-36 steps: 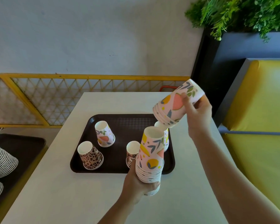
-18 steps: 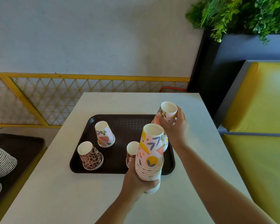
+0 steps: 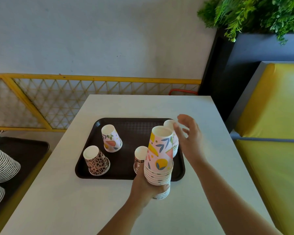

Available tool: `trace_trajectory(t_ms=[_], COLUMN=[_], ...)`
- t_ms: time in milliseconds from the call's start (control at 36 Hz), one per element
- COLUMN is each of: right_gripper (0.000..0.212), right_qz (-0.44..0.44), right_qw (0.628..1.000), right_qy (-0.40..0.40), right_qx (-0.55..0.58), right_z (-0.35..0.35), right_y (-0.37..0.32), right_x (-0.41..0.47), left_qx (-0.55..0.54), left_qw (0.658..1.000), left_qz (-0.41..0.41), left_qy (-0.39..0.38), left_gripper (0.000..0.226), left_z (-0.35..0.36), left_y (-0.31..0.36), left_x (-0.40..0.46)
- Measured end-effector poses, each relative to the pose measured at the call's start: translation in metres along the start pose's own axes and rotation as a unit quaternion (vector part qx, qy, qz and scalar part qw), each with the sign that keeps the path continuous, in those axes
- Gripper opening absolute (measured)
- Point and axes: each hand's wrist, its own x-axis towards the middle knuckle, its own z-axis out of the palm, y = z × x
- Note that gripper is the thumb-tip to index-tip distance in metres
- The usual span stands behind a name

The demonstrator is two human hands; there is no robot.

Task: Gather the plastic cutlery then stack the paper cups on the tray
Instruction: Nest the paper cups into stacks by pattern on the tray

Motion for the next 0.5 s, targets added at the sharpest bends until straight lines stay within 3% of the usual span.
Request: trace_trajectory(t_ms=[56,167,389,500], right_gripper=[0.043,0.053,0.057,0.044], right_qz=[-0.022,-0.008,-0.003,0.001], right_qw=[0.997,0.974,0.981,0.985], right_qy=[-0.069,-0.224,-0.192,-0.171], right_qx=[0.026,-0.04,-0.034,0.004], right_z=[-0.012,-0.024,-0.028,-0.03], right_y=[-0.017,-0.036,-0.04,-0.043], right_x=[-0.006,-0.018,-0.026,-0.024], left_qx=[0.004,0.008,0.003,0.004], left_qw=[1.0,1.0,1.0,1.0], left_qz=[-0.008,-0.012,0.003,0.003], left_qy=[-0.001,-0.011,-0.026,-0.027], left_gripper=[0.088,0.096,0.094,0.094], left_z=[0.001,0.003,0.009,0.007], left_y=[0.001,-0.004,-0.001,-0.002], left_x=[-0.001,0.0,-0.001,-0.002])
